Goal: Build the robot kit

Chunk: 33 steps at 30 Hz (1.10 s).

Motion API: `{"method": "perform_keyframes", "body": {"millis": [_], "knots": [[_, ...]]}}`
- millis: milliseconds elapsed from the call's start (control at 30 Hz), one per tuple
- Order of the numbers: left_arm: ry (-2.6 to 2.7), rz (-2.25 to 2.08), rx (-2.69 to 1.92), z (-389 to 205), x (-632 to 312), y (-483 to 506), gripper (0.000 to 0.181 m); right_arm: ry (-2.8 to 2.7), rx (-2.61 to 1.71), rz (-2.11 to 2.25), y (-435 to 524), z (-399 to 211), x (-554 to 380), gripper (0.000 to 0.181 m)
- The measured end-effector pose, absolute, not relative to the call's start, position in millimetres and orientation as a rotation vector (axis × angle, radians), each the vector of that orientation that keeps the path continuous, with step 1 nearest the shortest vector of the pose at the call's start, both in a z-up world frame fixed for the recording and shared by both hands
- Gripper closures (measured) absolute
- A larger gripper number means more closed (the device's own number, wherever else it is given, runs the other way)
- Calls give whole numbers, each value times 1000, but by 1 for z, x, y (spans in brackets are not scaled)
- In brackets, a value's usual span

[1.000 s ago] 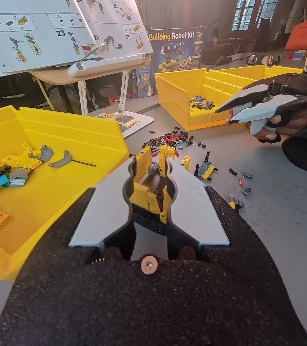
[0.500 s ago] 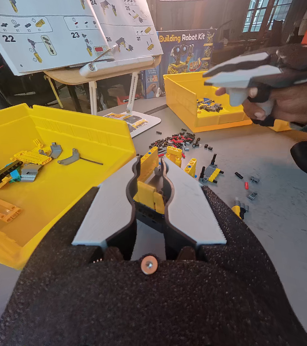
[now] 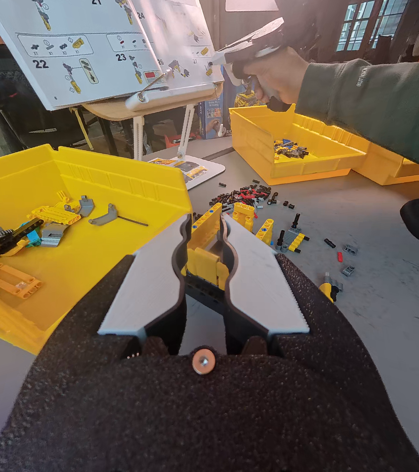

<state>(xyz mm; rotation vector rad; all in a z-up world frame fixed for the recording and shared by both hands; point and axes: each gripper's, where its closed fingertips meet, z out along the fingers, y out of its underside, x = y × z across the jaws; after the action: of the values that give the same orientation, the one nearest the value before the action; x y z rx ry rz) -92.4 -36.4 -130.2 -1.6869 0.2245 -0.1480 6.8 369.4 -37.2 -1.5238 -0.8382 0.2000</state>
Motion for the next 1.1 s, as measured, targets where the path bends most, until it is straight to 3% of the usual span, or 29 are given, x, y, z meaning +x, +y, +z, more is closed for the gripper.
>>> {"method": "perform_keyframes", "body": {"millis": [300, 467, 733, 933, 1100], "knots": [[219, -165, -1690, -131, -92, -36, 161, -861, -1510, 227, 374, -38, 6, 179], [224, -163, -1694, -133, -91, -36, 161, -846, -1492, 303, 362, -23, 12, 166], [212, -166, -1681, -129, -93, -37, 160, -979, -1240, 666, 209, 15, 16, 165], [216, -178, -1677, -127, -90, -38, 160, -1102, -1222, 950, 87, -33, 45, 165], [222, -176, -1682, -129, -89, -37, 159, -1154, -1228, 1007, 47, -94, 66, 165]]}}
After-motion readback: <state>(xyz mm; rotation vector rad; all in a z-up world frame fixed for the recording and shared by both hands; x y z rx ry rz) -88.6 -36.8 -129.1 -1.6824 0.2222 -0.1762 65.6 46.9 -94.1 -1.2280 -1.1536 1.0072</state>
